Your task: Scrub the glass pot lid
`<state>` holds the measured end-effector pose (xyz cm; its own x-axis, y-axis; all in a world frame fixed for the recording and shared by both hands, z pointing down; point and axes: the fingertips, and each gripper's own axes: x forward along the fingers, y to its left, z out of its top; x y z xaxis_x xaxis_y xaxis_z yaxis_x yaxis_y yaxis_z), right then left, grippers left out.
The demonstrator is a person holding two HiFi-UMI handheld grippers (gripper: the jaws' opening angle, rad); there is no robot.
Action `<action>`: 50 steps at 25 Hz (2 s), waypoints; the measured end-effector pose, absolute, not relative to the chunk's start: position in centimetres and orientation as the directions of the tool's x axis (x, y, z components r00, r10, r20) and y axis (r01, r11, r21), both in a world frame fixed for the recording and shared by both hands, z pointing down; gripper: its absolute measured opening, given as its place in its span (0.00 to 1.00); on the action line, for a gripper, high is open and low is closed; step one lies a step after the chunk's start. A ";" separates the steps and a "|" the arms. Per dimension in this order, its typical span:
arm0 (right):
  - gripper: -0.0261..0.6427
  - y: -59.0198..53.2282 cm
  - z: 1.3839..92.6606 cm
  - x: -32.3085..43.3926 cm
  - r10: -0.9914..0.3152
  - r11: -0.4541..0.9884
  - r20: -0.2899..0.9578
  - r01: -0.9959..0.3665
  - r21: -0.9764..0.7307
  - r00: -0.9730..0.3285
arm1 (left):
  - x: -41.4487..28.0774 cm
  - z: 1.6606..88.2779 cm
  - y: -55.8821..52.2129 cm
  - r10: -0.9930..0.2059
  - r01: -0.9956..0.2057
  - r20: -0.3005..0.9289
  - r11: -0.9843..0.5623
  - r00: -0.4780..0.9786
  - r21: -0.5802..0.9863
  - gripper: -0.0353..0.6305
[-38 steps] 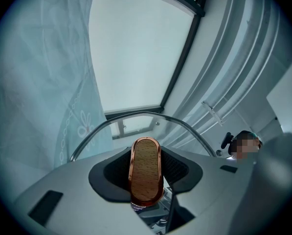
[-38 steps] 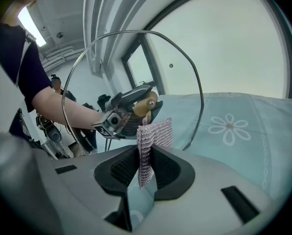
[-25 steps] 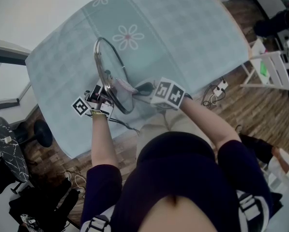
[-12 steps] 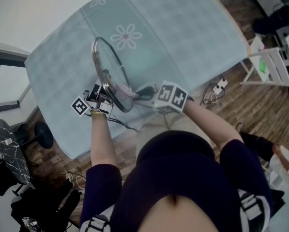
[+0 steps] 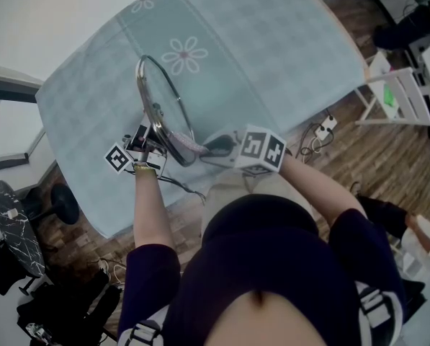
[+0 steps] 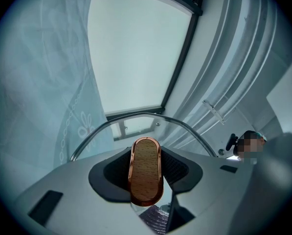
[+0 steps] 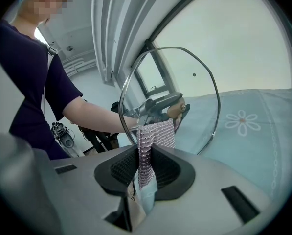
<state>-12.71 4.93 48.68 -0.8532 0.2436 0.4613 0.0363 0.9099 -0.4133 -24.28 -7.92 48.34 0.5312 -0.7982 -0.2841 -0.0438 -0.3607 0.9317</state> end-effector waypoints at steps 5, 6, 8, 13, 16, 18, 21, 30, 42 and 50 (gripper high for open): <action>0.16 5.4 47.9 -11.6 0.239 0.908 0.444 0.037 -0.417 -0.864 | -23.8 48.3 -7.9 -0.799 -0.059 -0.276 -0.361 0.534 0.931 0.30; 0.16 5.4 47.8 -11.5 0.236 0.909 0.442 0.036 -0.416 -0.865 | -23.8 48.3 -7.9 -0.800 -0.061 -0.273 -0.359 0.533 0.931 0.30; 0.16 5.5 47.7 -11.4 0.233 0.909 0.437 0.035 -0.416 -0.868 | -23.8 48.3 -7.9 -0.803 -0.064 -0.269 -0.355 0.532 0.933 0.30; 0.16 5.6 47.5 -10.7 0.212 0.914 0.435 0.020 -0.406 -0.875 | -23.5 48.2 -7.9 -0.806 -0.079 -0.261 -0.354 0.530 0.932 0.30; 0.16 4.7 47.6 -9.8 0.148 0.922 0.440 -0.036 -0.384 -0.886 | -23.1 48.1 -8.1 -0.813 -0.093 -0.247 -0.344 0.528 0.934 0.30; 0.16 3.6 47.6 -8.7 0.087 0.922 0.440 -0.095 -0.375 -0.894 | -22.7 48.0 -8.2 -0.816 -0.110 -0.231 -0.336 0.529 0.935 0.30; 0.16 1.6 48.3 -6.4 -0.010 0.909 0.453 -0.197 -0.367 -0.891 | -22.1 47.8 -8.6 -0.826 -0.145 -0.202 -0.322 0.526 0.936 0.30; 0.16 -2.4 48.6 -1.7 -0.178 0.852 0.458 -0.370 -0.371 -0.871 | -21.4 47.8 -9.3 -0.861 -0.214 -0.130 -0.265 0.491 0.940 0.30; 0.16 -5.7 47.3 1.5 -0.229 0.847 0.424 -0.394 -0.357 -0.876 | -18.3 47.9 -10.5 -0.884 -0.400 0.016 -0.195 0.468 0.896 0.30; 0.16 -7.3 47.5 3.9 -0.209 0.851 0.420 -0.376 -0.367 -0.883 | -16.2 48.0 -11.4 -0.890 -0.527 0.118 -0.150 0.441 0.837 0.30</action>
<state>3.88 -7.30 47.46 -0.8832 -0.2085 0.4201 -0.3756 0.8508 -0.3674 -16.20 -11.44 47.99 0.4412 -0.8896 0.1182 -0.5268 -0.1501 0.8367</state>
